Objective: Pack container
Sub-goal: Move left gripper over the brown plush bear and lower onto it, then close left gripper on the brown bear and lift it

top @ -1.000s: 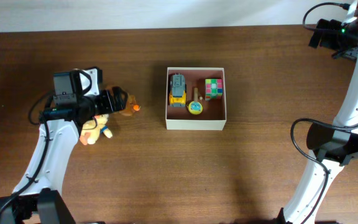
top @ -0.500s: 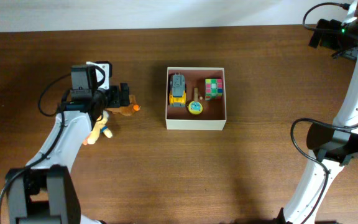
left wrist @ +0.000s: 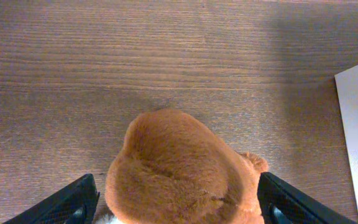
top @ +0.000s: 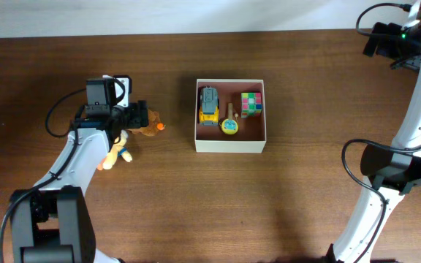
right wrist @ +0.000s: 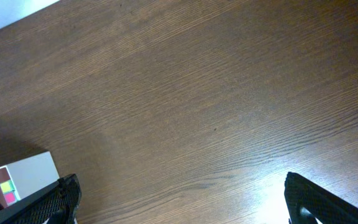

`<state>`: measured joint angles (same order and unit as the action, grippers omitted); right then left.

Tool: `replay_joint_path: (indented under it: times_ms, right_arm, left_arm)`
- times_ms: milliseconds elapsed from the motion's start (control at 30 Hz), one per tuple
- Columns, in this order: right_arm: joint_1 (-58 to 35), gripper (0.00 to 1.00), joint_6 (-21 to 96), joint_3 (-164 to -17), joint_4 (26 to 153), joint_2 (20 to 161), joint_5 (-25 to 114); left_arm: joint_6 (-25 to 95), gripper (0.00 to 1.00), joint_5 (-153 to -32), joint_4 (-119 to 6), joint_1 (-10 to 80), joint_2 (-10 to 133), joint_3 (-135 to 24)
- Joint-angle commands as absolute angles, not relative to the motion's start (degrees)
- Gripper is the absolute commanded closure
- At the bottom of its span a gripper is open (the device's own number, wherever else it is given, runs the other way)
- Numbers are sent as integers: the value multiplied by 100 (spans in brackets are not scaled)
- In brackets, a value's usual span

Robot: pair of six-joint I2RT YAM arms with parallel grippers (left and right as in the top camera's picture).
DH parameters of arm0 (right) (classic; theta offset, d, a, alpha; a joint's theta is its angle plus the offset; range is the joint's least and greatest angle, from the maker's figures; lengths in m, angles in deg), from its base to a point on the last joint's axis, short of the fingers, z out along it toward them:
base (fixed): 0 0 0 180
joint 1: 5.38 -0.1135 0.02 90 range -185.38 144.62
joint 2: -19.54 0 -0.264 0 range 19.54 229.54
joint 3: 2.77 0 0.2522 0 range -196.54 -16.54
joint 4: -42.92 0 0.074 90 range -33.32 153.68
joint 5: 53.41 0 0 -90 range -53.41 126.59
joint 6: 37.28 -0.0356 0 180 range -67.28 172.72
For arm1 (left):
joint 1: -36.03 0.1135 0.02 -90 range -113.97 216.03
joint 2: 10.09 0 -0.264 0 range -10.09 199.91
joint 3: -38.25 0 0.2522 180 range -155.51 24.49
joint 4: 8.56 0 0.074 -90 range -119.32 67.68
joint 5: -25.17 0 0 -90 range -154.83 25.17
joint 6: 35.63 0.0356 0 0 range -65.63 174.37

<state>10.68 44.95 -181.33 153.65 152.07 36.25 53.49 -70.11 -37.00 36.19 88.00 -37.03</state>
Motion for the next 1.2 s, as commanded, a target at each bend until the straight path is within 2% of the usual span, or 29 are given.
replay_joint_path:
  times_ms: [0, 67, 100, 433, 533, 600, 667, 900, 933, 1000, 1033, 1067, 1167]
  right_arm:
    - [1076, 1, 4447, -18170, 15400, 15203, 3651]
    - [1076, 1, 4447, -18170, 15400, 15203, 3651]
    - [1078, 2, 4447, -18170, 15400, 15203, 3651]
    - [1076, 1, 4447, -18170, 15400, 15203, 3651]
    - [1076, 1, 4447, -18170, 15400, 15203, 3651]
    - [1076, 1, 4447, -18170, 15400, 15203, 3651]
    - [1076, 2, 4447, -18170, 15400, 15203, 3651]
    - [1078, 1, 4447, -18170, 15400, 15203, 3651]
    - [1076, 1, 4447, -18170, 15400, 15203, 3651]
    - [1076, 1, 4447, -18170, 15400, 15203, 3651]
    - [1076, 1, 4447, -18170, 15400, 15203, 3651]
    - [1076, 1, 4447, -18170, 15400, 15203, 3651]
    - [1076, 1, 4447, -18170, 15400, 15203, 3653]
  left_arm:
    - [5401, 15, -6948, -3643, 3617, 8931, -3771]
    - [5401, 13, -6950, -3623, 3617, 8979, -3771]
    - [5401, 8, -6950, -3612, 3617, 9001, -3771]
    - [5401, 9, -6952, -3593, 3617, 9031, -3771]
    - [5399, 47, -6954, -3584, 3617, 9031, -3771]
    - [5395, 59, -7000, -3584, 3617, 9031, -3771]
    - [5395, 64, -7018, -3604, 3617, 9031, -3771]
    - [5399, 64, -6992, -3739, 3536, 9031, -3769]
    - [5397, 70, -6992, -3754, 3512, 9031, -3769]
    - [5395, 89, -6994, -3802, 3464, 9031, -3769]
    - [5373, 94, -6992, -3824, 3449, 9031, -3769]
    - [5334, 98, -6994, -3848, 3429, 9031, -3769]
    - [5178, 98, -6994, -3934, 3414, 9031, -3769]
